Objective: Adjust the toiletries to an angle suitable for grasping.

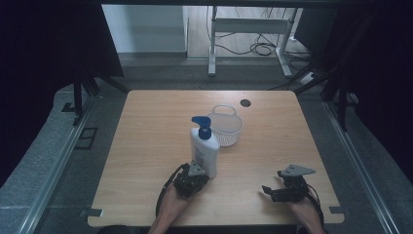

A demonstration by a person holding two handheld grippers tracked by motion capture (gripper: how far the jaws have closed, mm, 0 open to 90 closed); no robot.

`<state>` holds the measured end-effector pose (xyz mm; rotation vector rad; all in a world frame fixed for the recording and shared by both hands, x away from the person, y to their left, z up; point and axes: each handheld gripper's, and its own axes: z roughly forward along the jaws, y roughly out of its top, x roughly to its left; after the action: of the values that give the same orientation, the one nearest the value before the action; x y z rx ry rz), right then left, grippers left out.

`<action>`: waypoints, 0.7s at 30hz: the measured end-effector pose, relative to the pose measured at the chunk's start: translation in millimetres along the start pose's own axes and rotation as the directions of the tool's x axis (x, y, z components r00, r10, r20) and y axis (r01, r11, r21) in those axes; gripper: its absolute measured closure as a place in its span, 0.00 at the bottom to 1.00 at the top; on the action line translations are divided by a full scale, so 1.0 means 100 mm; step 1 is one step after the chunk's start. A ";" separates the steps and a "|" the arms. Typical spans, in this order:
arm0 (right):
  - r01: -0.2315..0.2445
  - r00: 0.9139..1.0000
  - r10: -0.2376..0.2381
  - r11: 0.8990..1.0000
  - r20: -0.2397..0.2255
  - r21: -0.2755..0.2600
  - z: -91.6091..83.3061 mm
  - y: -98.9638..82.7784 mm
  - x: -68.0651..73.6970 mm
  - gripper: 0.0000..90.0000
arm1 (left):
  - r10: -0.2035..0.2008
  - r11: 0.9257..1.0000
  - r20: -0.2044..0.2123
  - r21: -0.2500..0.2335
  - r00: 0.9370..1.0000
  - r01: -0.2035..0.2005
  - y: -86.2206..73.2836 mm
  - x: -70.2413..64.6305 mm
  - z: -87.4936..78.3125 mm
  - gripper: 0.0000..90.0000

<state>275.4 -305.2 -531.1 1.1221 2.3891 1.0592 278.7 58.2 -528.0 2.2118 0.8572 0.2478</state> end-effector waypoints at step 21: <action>0.035 0.999 -0.035 0.999 -0.019 0.004 -0.03 0.03 0.07 0.11 | -0.040 0.999 -0.092 -0.009 0.995 0.039 -0.25 0.04 -0.42 0.56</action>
<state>270.7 -300.6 -526.5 1.0717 2.4176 1.0587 251.5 97.8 -516.0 2.1885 0.9473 0.3355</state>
